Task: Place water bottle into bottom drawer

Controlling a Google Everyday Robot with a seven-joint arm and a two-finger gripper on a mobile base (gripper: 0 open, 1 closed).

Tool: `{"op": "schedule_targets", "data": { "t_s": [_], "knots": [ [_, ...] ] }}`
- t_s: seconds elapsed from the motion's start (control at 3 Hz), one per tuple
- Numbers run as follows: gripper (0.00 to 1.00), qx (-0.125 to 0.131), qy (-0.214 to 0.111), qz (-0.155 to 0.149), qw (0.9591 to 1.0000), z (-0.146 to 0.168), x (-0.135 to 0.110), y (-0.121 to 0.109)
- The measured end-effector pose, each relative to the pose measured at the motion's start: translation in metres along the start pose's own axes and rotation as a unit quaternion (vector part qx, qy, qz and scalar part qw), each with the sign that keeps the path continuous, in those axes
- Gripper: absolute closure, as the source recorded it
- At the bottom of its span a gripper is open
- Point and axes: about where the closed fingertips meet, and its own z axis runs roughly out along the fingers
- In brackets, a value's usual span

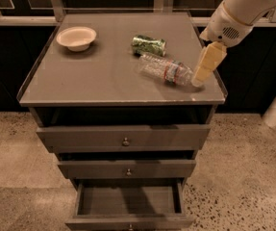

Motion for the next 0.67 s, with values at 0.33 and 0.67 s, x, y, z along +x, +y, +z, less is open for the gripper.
{"op": "schedule_targets", "data": {
  "t_s": [0.33, 0.67],
  "knots": [
    [0.0, -0.03, -0.046, 0.009, 0.9984, 0.041, -0.017, -0.013],
    [0.0, -0.061, -0.07, 0.015, 0.9956, 0.081, -0.031, -0.02]
  ]
}}
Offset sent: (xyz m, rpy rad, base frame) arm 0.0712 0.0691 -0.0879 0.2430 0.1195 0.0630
